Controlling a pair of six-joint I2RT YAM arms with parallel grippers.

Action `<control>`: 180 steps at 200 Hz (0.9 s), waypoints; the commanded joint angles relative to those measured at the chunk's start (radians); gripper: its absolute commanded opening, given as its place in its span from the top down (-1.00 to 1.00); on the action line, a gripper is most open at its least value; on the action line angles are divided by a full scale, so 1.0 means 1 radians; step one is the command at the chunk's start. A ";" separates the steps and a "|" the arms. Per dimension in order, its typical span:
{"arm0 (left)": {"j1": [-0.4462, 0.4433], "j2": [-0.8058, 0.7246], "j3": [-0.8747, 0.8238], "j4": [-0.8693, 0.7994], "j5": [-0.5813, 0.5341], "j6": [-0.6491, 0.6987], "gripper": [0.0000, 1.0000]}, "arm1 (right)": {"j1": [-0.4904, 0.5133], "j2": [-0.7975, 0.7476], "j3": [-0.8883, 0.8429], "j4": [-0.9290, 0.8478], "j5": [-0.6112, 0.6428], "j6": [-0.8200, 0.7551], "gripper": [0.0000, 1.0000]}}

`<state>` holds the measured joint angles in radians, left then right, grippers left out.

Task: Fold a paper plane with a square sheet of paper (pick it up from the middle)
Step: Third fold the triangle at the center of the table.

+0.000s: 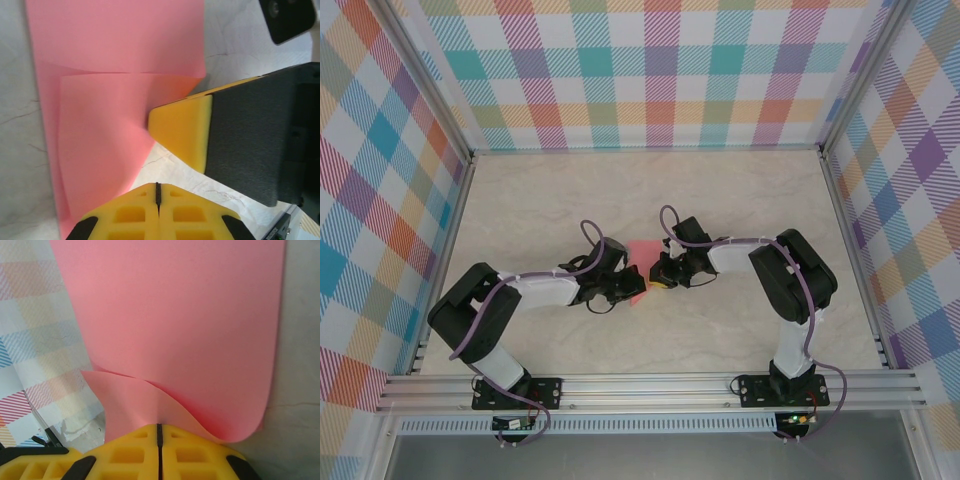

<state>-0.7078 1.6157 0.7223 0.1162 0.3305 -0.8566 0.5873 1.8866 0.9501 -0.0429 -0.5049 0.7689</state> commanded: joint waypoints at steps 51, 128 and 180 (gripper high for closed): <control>-0.024 0.039 -0.001 -0.049 -0.059 0.033 0.92 | 0.002 0.052 -0.016 -0.074 0.068 -0.015 0.85; -0.027 0.052 -0.048 -0.045 -0.053 0.033 0.92 | 0.002 0.057 -0.016 -0.077 0.069 -0.014 0.86; -0.026 0.012 -0.089 -0.097 -0.053 0.043 0.93 | 0.001 0.058 -0.016 -0.083 0.073 -0.014 0.86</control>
<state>-0.7189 1.6520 0.6853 0.1326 0.2939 -0.8410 0.5873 1.8885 0.9504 -0.0429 -0.5087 0.7689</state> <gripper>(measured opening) 0.040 0.074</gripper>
